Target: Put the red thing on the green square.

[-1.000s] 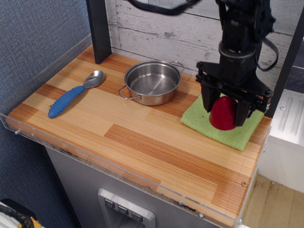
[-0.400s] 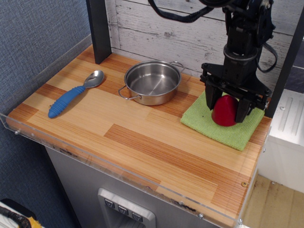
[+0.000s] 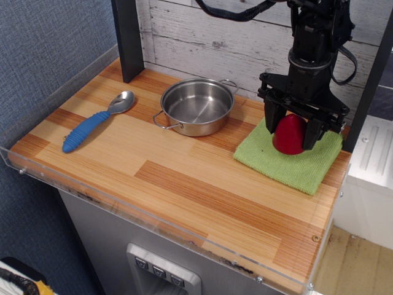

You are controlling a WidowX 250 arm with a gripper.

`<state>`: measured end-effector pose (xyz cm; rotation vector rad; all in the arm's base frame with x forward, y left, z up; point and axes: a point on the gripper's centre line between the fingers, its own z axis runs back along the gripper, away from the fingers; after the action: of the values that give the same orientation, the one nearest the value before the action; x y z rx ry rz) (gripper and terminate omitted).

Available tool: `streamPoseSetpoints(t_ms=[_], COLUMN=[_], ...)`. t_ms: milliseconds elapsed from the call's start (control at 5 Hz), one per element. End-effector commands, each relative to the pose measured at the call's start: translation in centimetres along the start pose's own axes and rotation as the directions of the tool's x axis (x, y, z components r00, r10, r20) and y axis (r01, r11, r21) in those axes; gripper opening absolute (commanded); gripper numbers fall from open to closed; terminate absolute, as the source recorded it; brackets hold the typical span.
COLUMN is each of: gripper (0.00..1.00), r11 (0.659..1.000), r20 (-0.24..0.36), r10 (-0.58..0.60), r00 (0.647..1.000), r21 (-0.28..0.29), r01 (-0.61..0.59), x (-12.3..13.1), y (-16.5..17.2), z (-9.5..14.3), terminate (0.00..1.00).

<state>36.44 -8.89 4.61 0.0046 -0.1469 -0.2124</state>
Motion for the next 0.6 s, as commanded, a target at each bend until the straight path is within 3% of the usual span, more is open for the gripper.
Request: streamPoseSetpoints(t_ms=[0,400], gripper=[1.00,1.00], r11=[1.000,1.000], r20=[0.020,0.060], r10=[-0.011,-0.007], r00=[1.000,0.998], r21=[-0.018,-0.020], r01=[0.011,0.008], x=[0.4,-0.1], y=[0.4,0.7], z=[1.2,3.4], terminate=[0.00,0.00])
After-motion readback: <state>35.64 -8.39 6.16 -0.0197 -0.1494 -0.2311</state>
